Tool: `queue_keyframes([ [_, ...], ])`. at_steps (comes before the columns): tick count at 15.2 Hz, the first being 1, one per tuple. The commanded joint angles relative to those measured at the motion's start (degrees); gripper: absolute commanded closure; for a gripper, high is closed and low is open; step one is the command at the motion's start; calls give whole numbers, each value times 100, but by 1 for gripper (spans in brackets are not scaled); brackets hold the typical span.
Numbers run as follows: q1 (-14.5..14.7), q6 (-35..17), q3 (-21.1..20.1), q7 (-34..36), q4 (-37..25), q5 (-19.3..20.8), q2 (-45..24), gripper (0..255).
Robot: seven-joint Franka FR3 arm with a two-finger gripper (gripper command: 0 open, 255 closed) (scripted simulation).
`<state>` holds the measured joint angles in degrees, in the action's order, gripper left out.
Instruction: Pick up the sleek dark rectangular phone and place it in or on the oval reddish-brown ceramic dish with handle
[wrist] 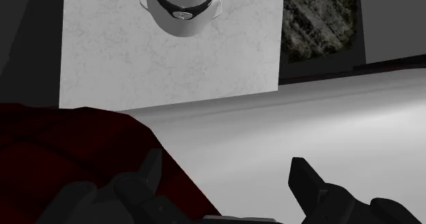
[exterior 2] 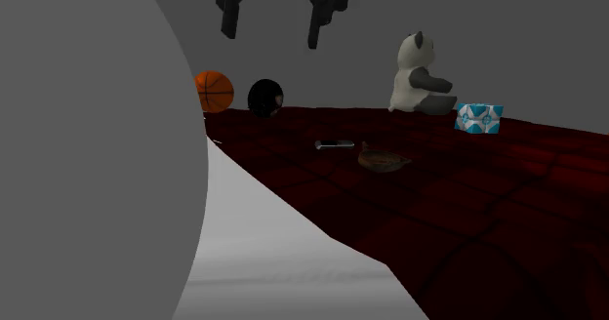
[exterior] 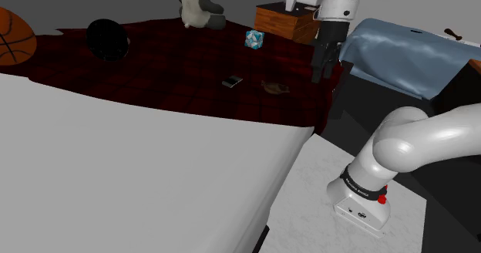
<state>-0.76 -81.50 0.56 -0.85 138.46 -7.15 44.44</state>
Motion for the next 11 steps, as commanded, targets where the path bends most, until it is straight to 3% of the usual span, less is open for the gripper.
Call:
queue_keyframes([
  [1,0,0,0,0,0,0,0,0],
  [11,-325,-1431,-630,1814,-760,-523,-2008,0],
])
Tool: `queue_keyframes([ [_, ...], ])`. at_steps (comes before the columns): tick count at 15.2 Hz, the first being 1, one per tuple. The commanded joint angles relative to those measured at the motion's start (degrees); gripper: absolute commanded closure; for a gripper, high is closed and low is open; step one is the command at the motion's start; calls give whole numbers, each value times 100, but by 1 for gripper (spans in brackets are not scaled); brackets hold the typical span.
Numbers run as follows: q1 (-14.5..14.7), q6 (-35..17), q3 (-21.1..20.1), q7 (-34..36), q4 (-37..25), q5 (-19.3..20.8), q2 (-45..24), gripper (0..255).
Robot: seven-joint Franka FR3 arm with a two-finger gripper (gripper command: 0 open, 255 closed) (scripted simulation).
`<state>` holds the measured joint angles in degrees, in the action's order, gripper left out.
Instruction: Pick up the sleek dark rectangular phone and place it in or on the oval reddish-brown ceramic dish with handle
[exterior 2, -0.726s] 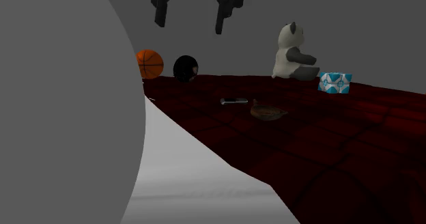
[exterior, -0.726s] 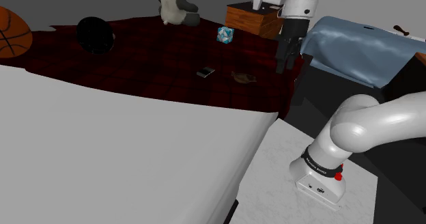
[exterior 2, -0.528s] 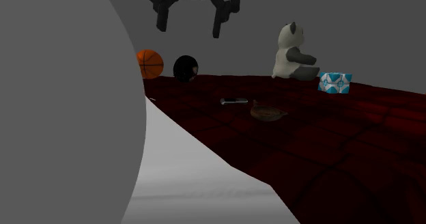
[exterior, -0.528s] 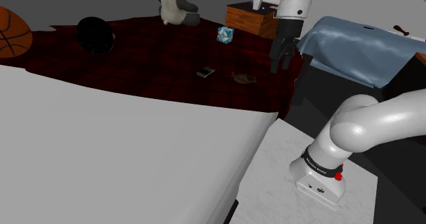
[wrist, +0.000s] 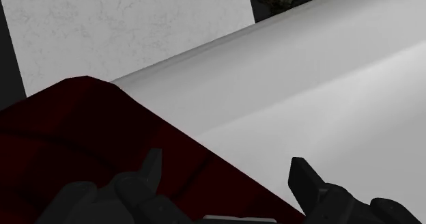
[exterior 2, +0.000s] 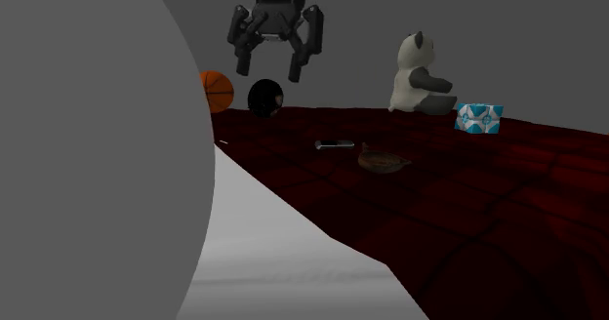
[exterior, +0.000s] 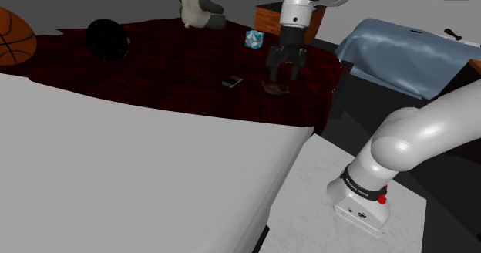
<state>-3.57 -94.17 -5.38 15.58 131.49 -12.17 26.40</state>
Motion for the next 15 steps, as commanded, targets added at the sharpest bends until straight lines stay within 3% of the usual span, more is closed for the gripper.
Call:
queue_keyframes([
  [1,-75,-283,-77,346,-176,-40,-415,0],
  [15,-378,-1352,-148,2653,-2275,88,-3306,0],
])
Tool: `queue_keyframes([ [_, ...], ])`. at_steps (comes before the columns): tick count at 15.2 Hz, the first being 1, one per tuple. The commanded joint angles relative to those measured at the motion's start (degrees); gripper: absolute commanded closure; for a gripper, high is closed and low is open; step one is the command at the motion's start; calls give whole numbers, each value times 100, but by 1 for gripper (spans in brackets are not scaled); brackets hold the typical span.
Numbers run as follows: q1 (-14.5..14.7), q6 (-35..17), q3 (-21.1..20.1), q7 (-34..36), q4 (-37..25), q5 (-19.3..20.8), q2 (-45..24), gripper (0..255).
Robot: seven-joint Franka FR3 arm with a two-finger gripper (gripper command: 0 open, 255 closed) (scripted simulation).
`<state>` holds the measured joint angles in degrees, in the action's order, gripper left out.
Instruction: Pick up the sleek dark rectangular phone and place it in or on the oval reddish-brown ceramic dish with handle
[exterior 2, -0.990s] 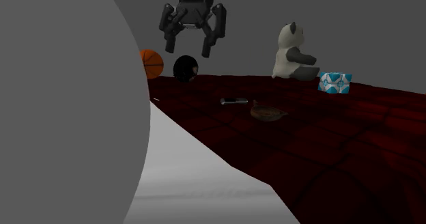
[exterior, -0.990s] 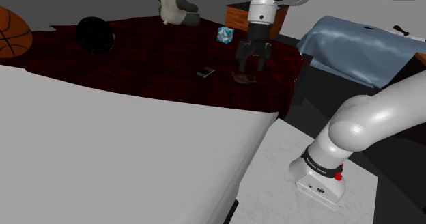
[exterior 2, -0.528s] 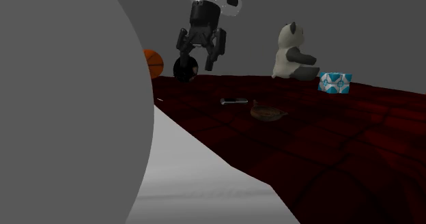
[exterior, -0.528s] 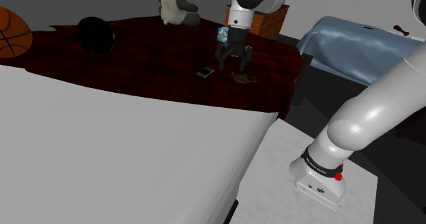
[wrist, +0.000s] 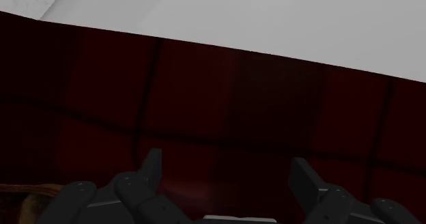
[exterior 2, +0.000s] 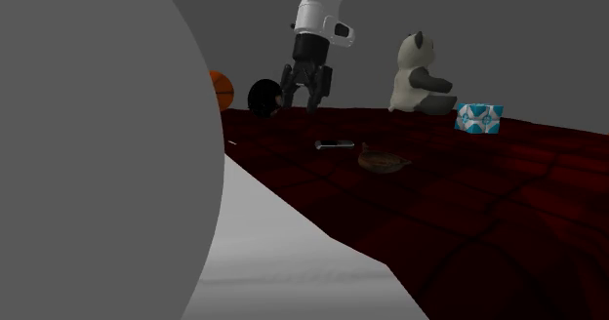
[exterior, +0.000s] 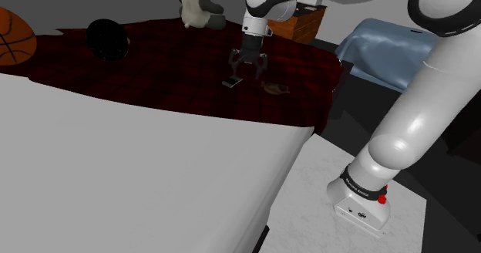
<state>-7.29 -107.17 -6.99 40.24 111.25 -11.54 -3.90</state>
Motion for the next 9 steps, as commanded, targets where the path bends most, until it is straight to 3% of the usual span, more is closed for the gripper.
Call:
queue_keyframes([
  [1,-18,-85,40,336,-433,42,-474,0],
  [9,-111,-158,350,1427,-2042,106,-2022,0],
])
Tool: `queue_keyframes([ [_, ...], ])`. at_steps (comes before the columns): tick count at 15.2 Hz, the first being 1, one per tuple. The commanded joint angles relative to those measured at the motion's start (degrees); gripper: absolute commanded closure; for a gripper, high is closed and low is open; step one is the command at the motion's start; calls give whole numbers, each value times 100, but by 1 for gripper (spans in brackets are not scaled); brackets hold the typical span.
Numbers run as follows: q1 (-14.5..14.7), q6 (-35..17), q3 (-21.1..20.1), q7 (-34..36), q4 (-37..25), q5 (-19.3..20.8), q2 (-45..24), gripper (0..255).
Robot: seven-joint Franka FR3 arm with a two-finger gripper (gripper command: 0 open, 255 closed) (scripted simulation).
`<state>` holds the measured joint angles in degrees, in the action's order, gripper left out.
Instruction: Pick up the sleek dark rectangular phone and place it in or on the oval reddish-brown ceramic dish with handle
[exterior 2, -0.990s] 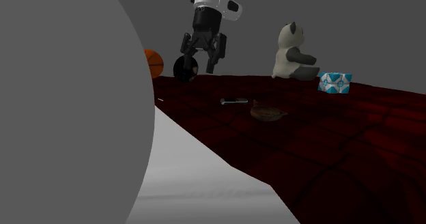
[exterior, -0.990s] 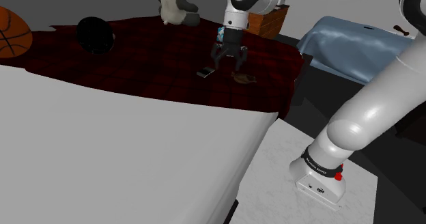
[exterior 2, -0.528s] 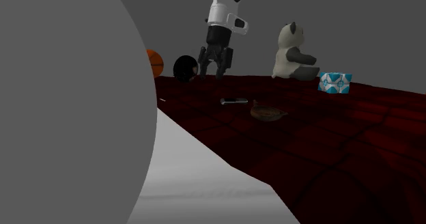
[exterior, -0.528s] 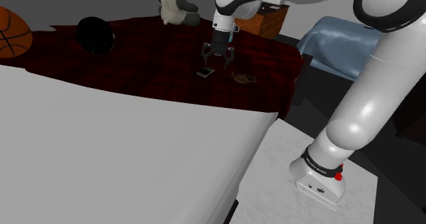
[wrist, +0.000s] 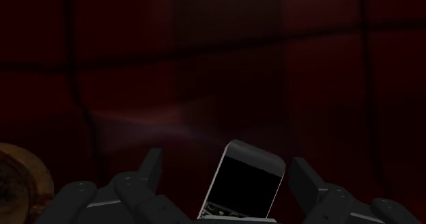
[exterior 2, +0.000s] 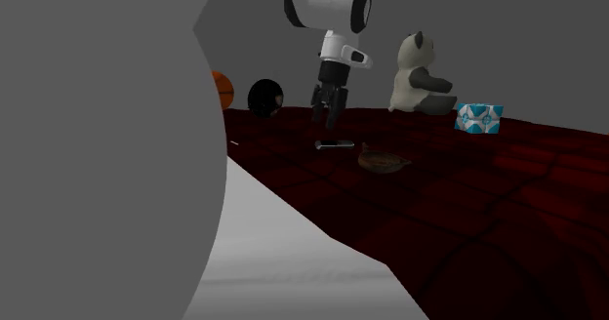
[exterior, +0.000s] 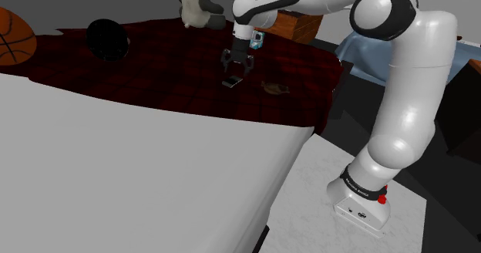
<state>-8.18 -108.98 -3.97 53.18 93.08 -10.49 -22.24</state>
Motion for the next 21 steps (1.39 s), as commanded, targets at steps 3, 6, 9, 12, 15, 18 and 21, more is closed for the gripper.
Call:
queue_keyframes([
  [3,-78,78,185,507,-904,-15,-767,0],
  [6,-95,39,232,636,-1104,-28,-990,0],
  [9,-74,-166,223,624,-946,-39,-1035,0],
  [12,-48,-404,212,612,-777,-53,-1102,0],
  [15,-48,-404,212,611,-777,-53,-1102,0],
  [18,-48,-404,212,612,-777,-53,-1102,0],
  [21,-48,-404,212,612,-778,-53,-1102,255],
])
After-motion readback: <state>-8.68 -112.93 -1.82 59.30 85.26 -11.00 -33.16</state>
